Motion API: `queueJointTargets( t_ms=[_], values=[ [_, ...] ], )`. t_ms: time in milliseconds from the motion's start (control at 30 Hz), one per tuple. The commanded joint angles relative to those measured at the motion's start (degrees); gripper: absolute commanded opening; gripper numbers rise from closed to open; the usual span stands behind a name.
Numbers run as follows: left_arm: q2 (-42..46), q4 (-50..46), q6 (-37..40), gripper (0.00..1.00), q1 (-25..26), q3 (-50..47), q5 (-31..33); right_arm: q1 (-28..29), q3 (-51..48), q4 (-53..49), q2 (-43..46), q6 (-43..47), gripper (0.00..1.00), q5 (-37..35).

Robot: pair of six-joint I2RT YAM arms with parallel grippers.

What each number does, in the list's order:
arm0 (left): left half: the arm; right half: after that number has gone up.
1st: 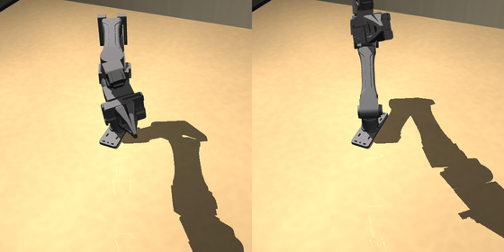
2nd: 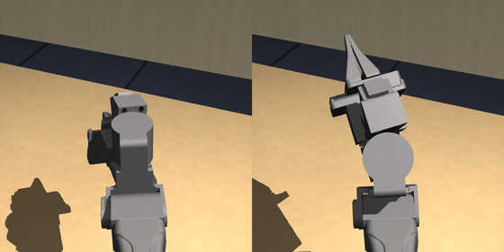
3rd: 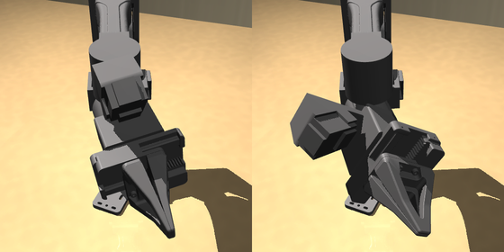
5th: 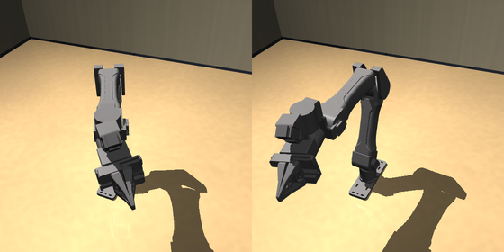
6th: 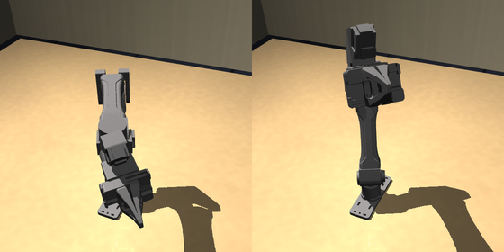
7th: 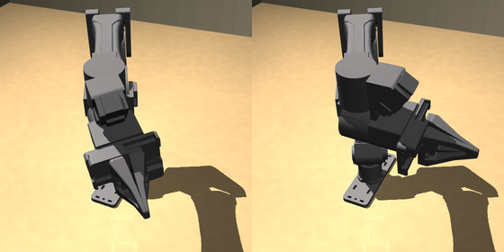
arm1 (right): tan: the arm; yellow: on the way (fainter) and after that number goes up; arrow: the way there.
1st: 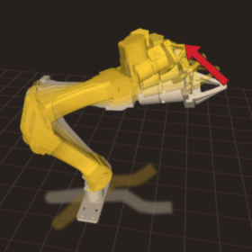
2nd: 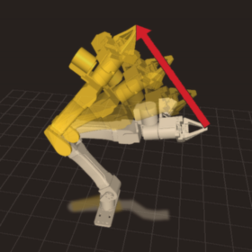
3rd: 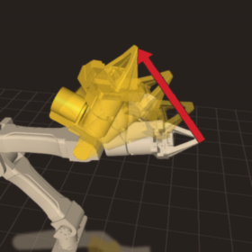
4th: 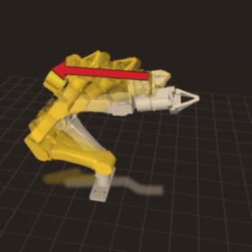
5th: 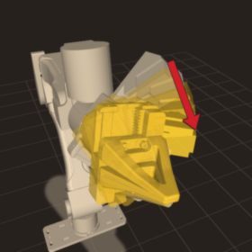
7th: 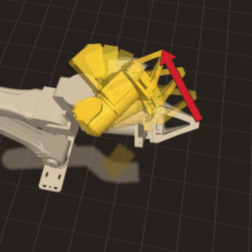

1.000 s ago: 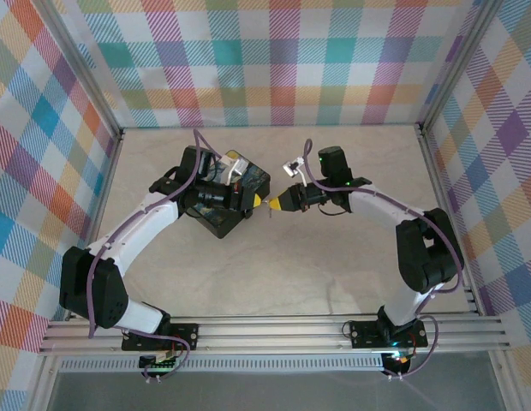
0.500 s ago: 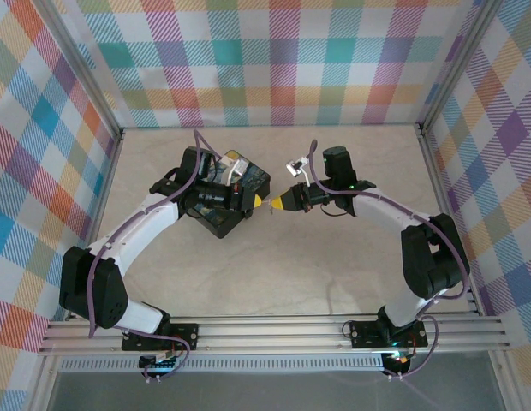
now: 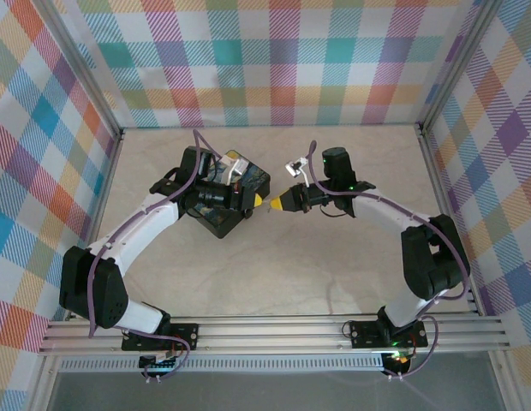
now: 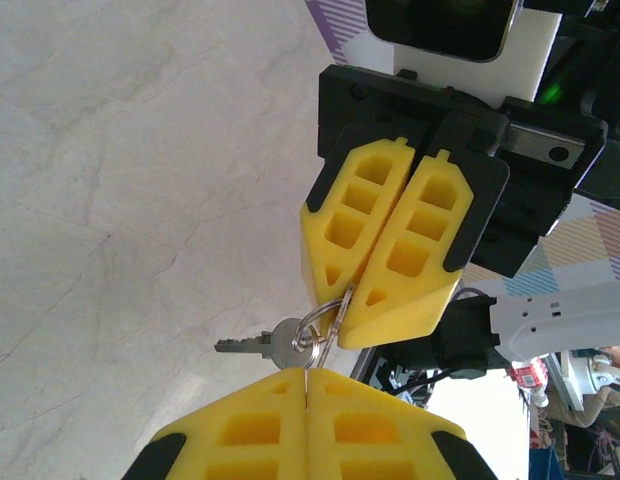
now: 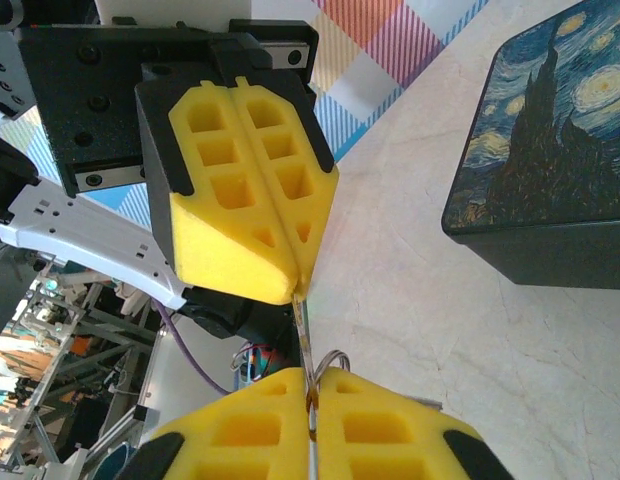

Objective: Unlock a padlock with a key

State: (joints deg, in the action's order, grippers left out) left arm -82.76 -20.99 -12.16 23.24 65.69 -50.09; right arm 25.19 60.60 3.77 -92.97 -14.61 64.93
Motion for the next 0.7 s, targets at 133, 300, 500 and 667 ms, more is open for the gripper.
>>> queueJointTargets(
  t_ms=[133,300,500,667],
  values=[
    [-0.29,0.88,-0.44,0.0,1.1,-1.19,1.97,1.44,-1.99,1.87,4.14,1.67,0.04,1.57],
    [-0.7,0.05,-2.05,0.32,1.1,0.35,5.21,1.35,-2.77,0.66,4.59,1.96,0.03,-1.65],
    [1.34,-0.77,-6.13,0.53,1.07,1.9,10.53,0.87,-3.13,-0.69,4.68,2.04,0.03,-5.2],
    [1.76,0.86,-13.32,0.6,1.18,-0.66,18.26,0.39,-4.08,-0.93,5.16,1.35,0.03,-7.99]
  ],
)
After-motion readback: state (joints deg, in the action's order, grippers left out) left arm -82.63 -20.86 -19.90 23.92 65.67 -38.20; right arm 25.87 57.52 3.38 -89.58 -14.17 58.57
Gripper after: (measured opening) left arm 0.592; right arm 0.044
